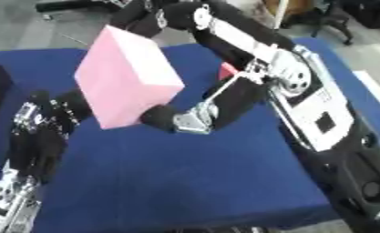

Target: Pick up the objects with one hand, pass them to the other hand, and then place them into the box on the other side of the table.

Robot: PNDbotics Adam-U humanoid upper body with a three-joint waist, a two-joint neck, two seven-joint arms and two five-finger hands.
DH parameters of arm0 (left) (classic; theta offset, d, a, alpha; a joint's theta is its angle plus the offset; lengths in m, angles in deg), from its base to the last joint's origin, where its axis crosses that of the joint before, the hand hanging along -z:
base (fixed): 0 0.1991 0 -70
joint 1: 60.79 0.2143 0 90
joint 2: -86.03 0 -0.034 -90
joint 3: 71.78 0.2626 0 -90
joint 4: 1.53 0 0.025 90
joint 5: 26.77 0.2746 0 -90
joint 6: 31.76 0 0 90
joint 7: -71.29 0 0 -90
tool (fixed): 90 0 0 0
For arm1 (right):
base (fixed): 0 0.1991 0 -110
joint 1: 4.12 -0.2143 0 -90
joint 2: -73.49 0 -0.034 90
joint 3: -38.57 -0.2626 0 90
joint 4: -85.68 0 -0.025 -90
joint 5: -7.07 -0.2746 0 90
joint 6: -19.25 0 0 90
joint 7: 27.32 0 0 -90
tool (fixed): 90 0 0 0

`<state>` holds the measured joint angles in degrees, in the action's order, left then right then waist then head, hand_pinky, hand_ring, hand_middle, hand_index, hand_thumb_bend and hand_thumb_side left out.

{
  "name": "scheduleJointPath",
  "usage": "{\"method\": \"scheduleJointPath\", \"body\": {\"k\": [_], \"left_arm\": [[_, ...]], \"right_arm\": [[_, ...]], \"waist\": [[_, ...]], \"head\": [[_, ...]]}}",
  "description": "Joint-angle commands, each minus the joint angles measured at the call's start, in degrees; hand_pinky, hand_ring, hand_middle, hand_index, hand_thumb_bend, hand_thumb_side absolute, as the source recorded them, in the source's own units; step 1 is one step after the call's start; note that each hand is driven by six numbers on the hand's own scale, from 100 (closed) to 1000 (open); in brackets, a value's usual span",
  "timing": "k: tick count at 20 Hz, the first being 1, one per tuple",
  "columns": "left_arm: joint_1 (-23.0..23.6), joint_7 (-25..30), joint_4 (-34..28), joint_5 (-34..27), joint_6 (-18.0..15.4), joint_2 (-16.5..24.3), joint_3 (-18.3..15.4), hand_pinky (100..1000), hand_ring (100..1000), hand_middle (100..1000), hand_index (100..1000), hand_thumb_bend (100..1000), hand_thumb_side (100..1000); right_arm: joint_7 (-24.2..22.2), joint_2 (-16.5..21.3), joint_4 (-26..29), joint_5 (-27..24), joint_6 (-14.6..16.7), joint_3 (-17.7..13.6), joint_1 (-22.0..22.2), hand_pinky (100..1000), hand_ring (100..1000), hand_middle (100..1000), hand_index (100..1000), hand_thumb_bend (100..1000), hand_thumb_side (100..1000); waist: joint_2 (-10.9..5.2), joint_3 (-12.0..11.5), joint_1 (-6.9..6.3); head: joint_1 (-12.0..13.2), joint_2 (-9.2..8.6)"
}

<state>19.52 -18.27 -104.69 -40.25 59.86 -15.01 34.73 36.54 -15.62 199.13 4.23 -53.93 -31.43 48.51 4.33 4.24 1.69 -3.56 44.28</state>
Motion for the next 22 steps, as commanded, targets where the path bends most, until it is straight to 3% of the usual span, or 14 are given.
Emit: {"method": "scheduleJointPath", "body": {"k": [1, 7, 14, 19, 22], "left_arm": [[-1.21, -0.09, -0.55, 0.64, -0.02, -0.16, 0.18, 942, 770, 651, 829, 188, 1000], [-1.85, 0.20, -0.91, 0.68, -0.21, -0.55, 0.38, 941, 767, 646, 828, 182, 1000], [-2.07, 0.25, -0.79, -0.27, 0.22, -0.83, 0.70, 940, 762, 609, 815, 175, 995], [-2.61, 1.71, -0.80, -0.40, -0.24, -0.96, 1.06, 943, 762, 591, 798, 234, 919], [-3.06, 4.03, -0.93, 0.21, -0.67, -1.02, 1.48, 943, 761, 579, 778, 235, 926]], "right_arm": [[-0.13, -0.14, 1.14, 0.08, -0.85, -0.07, -0.70, 831, 878, 760, 515, 361, 338], [0.31, -0.43, 0.53, 2.10, -3.04, 0.49, 0.06, 831, 884, 759, 511, 369, 324], [0.91, -0.99, -1.41, 4.35, -3.37, 1.00, -0.02, 832, 885, 759, 512, 378, 322], [0.92, -1.51, -2.43, 6.41, -4.22, 1.50, -0.11, 827, 887, 754, 512, 388, 313], [1.16, -1.87, -2.75, 7.84, -5.36, 1.68, -0.17, 823, 885, 750, 511, 393, 307]], "waist": [[-0.97, 0.09, -0.08], [-0.90, 0.06, -0.06], [-0.78, -0.05, -0.05], [-0.80, -0.13, 0.02], [-0.82, -0.15, 0.06]], "head": [[0.18, -0.17], [0.24, -0.17], [0.04, -0.17], [-0.13, -0.17], [-0.18, -0.17]]}}
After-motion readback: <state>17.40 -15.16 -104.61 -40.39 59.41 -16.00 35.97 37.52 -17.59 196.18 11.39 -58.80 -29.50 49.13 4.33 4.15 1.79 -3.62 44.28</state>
